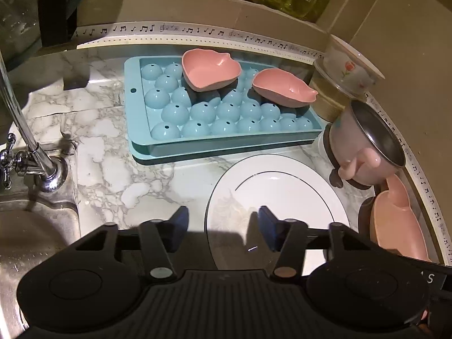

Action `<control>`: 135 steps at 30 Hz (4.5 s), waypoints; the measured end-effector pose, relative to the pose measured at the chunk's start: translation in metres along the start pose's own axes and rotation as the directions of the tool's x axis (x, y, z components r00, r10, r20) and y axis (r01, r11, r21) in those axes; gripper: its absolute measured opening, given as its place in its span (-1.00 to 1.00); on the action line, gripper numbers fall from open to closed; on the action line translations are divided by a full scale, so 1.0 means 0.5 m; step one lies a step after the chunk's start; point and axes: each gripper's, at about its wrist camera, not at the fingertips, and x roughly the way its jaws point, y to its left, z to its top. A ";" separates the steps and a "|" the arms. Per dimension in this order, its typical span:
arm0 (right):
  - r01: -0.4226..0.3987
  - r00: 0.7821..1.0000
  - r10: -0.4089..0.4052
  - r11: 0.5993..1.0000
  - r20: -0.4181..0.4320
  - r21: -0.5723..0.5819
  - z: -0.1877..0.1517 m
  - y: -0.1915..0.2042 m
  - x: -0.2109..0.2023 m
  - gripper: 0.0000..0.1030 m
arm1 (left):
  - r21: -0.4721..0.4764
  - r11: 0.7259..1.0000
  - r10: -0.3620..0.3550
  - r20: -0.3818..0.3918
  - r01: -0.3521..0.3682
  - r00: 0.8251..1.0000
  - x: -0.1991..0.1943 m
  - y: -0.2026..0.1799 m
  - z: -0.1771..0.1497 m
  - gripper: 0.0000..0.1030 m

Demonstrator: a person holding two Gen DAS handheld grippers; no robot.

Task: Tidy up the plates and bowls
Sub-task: 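Move the right gripper to the small white plate and grasp its rim, then carry the small white plate with the right gripper onto the large plate, then lower the small plate onto the stack and open the right gripper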

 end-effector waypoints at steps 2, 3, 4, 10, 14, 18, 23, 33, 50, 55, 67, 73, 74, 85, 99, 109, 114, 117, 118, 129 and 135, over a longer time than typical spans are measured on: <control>-0.003 1.000 0.003 1.000 -0.002 0.005 0.002 -0.003 0.004 -0.28 | -0.016 1.000 -0.013 -0.006 0.013 1.000 0.001 0.008 0.005 -0.22; -0.004 1.000 0.004 1.000 -0.002 0.009 0.003 -0.004 0.005 -0.31 | -0.021 1.000 -0.015 -0.007 0.015 1.000 0.000 0.012 0.006 -0.29; -0.008 1.000 0.008 1.000 -0.005 0.011 0.004 -0.006 0.007 -0.43 | -0.025 1.000 -0.019 -0.007 0.019 1.000 -0.001 0.017 0.008 -0.35; -0.024 1.000 0.025 0.999 -0.013 0.027 0.010 -0.017 0.014 -0.66 | -0.061 0.996 -0.063 -0.018 0.062 0.998 0.001 0.043 0.016 -0.60; -0.034 0.999 0.035 0.998 -0.016 0.053 0.014 -0.024 0.016 -0.83 | -0.052 0.995 -0.090 -0.027 0.088 0.996 0.000 0.043 0.019 -0.67; -0.037 0.999 0.038 0.998 -0.015 0.043 0.013 -0.022 0.014 -0.83 | -0.049 0.995 -0.092 -0.032 0.090 0.995 -0.006 0.042 0.015 -0.67; -0.046 0.999 0.046 0.999 -0.005 0.025 0.004 -0.017 -0.004 -0.83 | -0.038 0.994 -0.106 -0.043 0.104 0.993 -0.026 0.042 -0.003 -0.67; -0.034 0.999 0.033 0.999 0.014 0.030 -0.050 -0.020 -0.069 -0.84 | 0.019 0.989 -0.148 -0.055 0.149 0.988 -0.112 0.025 -0.055 -0.67; 0.026 0.986 -0.055 0.983 0.158 0.179 -0.212 -0.057 -0.301 -0.84 | 0.215 0.924 -0.299 -0.110 0.316 0.948 -0.244 -0.109 -0.157 -0.67; 0.063 0.971 -0.119 0.964 0.209 0.258 -0.265 -0.090 -0.376 -0.83 | 0.290 0.874 -0.357 -0.158 0.389 0.921 -0.263 -0.189 -0.198 -0.67; 0.150 0.899 -0.315 0.873 0.303 0.464 -0.413 -0.233 -0.563 -0.84 | 0.423 0.714 -0.468 -0.305 0.558 0.829 -0.288 -0.433 -0.326 -0.67; 0.176 0.860 -0.402 0.812 0.314 0.556 -0.497 -0.323 -0.652 -0.84 | 0.475 0.635 -0.469 -0.390 0.610 0.792 -0.281 -0.571 -0.421 -0.67; 0.183 0.853 -0.417 0.802 0.313 0.569 -0.512 -0.339 -0.665 -0.84 | 0.479 0.623 -0.467 -0.405 0.618 0.786 -0.278 -0.592 -0.438 -0.67; 0.207 0.812 -0.527 0.663 0.252 0.719 -0.693 -0.495 -0.758 -0.84 | 0.541 0.499 -0.418 -0.534 0.676 0.735 -0.272 -0.780 -0.628 -0.67; 0.214 0.802 -0.570 0.554 0.178 0.805 -0.801 -0.610 -0.785 -0.83 | 0.611 0.432 -0.347 -0.566 0.663 0.748 -0.223 -0.913 -0.749 -0.67; 0.207 0.813 -0.558 0.546 0.168 0.812 -0.807 -0.640 -0.776 -0.83 | 0.625 0.436 -0.323 -0.562 0.647 0.761 -0.203 -0.929 -0.764 -0.67; 0.210 0.814 -0.558 0.543 0.162 0.813 -0.806 -0.650 -0.771 -0.83 | 0.627 0.432 -0.315 -0.568 0.648 0.760 -0.195 -0.928 -0.770 -0.67; 0.211 0.816 -0.555 0.541 0.158 0.814 -0.808 -0.652 -0.767 -0.83 | 0.627 0.434 -0.309 -0.570 0.647 0.761 -0.192 -0.929 -0.773 -0.67; 0.209 0.817 -0.554 0.542 0.160 0.814 -0.809 -0.653 -0.767 -0.83 | 0.628 0.432 -0.309 -0.571 0.648 0.760 -0.191 -0.929 -0.774 -0.67; 0.208 0.816 -0.555 0.543 0.162 0.814 -0.809 -0.656 -0.767 -0.84 | 0.610 0.428 -0.311 -0.593 0.667 0.743 -0.183 -0.927 -0.767 -0.66; 0.210 0.817 -0.553 0.549 0.164 0.809 -0.810 -0.654 -0.765 -0.84 | 0.605 0.431 -0.311 -0.597 0.669 0.740 -0.184 -0.924 -0.762 -0.66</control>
